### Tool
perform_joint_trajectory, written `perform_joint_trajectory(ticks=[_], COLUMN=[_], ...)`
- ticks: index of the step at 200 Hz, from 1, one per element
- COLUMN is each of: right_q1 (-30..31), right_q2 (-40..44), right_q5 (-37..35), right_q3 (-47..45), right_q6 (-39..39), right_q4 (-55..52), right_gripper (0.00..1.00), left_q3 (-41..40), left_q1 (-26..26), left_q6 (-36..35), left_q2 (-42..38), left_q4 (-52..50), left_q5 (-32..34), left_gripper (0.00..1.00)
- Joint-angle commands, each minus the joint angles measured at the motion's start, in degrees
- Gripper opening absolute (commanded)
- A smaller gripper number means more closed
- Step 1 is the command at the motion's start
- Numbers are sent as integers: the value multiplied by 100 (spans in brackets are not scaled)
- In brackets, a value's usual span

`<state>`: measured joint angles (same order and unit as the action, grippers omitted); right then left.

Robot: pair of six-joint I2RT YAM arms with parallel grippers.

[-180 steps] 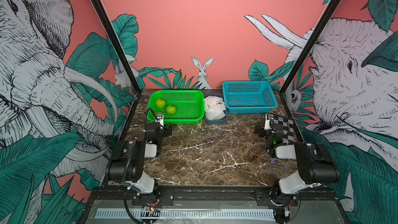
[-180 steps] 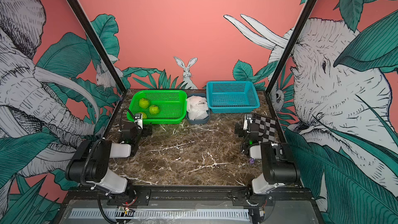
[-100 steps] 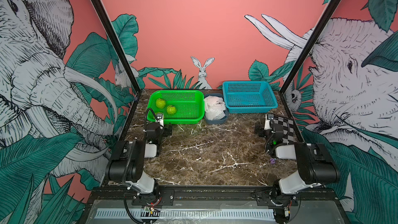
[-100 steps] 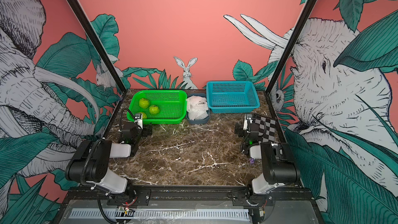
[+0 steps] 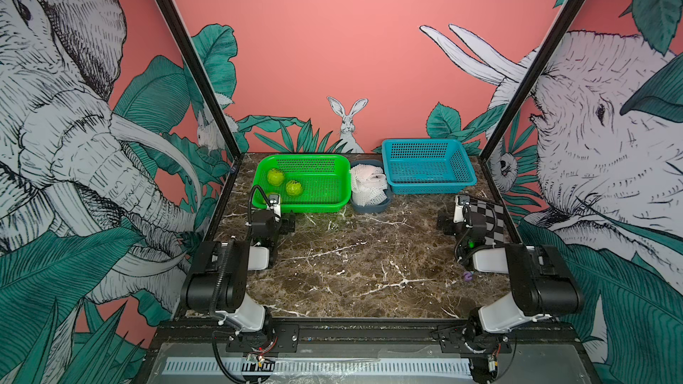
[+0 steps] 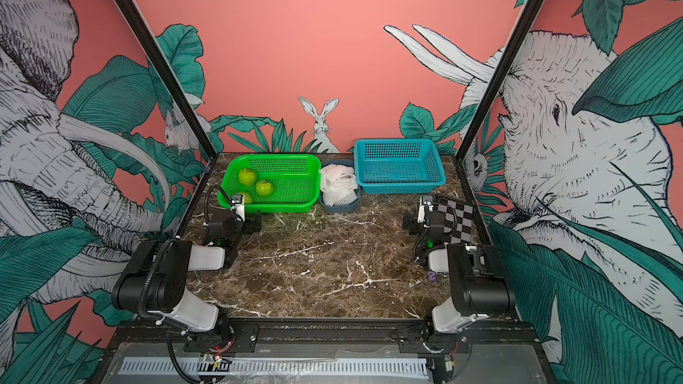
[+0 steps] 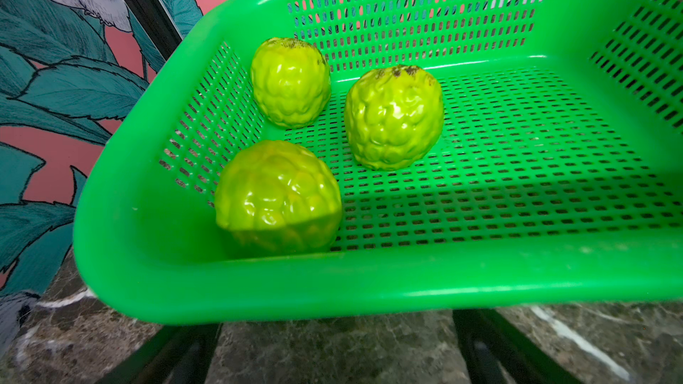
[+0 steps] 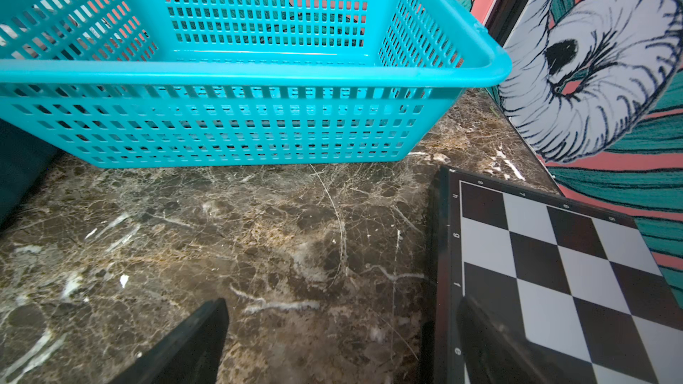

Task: Sleeve custard apples in foam nets
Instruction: Pick up the custard apple from the basket.

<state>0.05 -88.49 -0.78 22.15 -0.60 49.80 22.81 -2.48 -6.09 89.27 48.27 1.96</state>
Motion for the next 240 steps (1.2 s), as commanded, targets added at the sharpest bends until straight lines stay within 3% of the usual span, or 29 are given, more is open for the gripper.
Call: perform_joint_trajectory(ticks=[1, 80, 133, 168, 208, 230, 240], right_q1=[28, 30, 69, 77, 75, -113, -128], right_q2=[-28, 157, 1294, 1745, 2069, 2253, 2125], right_q5=[41, -87, -753, -515, 369, 1750, 2332], right_q3=[65, 16, 454, 897, 1441, 1489, 1432], right_q6=[60, 16, -230, -749, -1627, -3133, -3659], right_q4=[144, 122, -1633, -2726, -3657, -3288, -2650], right_gripper=[98, 99, 99, 99, 99, 99, 99], left_q3=[99, 113, 667, 974, 1094, 1499, 1647], left_q1=[-23, -20, -24, -22, -24, 1, 65], left_q6=[-107, -176, 121, 599, 1475, 2409, 2560], left_q2=[-15, -67, -1175, -1605, -2223, -2536, -2550], left_q4=[139, 169, -1889, -2779, -3436, -4233, -4301], left_q5=[-33, -173, 129, 197, -180, -332, -778], left_gripper=[99, 100, 100, 100, 100, 100, 100])
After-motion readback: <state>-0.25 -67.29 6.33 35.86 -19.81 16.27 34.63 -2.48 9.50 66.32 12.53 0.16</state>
